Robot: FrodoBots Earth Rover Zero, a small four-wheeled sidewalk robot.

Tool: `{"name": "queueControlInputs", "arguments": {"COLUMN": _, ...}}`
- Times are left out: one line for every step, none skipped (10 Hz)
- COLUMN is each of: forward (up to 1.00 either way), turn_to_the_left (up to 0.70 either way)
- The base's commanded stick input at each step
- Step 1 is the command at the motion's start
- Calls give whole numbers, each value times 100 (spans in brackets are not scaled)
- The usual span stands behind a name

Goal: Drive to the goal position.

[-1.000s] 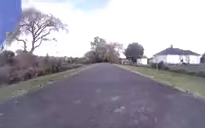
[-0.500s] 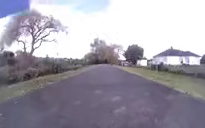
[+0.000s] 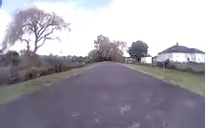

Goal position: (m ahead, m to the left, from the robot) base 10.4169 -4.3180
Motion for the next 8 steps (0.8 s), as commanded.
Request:
{"name": "queueControlInputs", "arguments": {"forward": 85, "turn_to_the_left": 0}}
{"name": "queueControlInputs", "arguments": {"forward": 85, "turn_to_the_left": 0}}
{"name": "queueControlInputs", "arguments": {"forward": 85, "turn_to_the_left": 0}}
{"name": "queueControlInputs", "arguments": {"forward": 85, "turn_to_the_left": 0}}
{"name": "queueControlInputs", "arguments": {"forward": 85, "turn_to_the_left": -3}}
{"name": "queueControlInputs", "arguments": {"forward": 85, "turn_to_the_left": -18}}
{"name": "queueControlInputs", "arguments": {"forward": 85, "turn_to_the_left": -33}}
{"name": "queueControlInputs", "arguments": {"forward": 85, "turn_to_the_left": -33}}
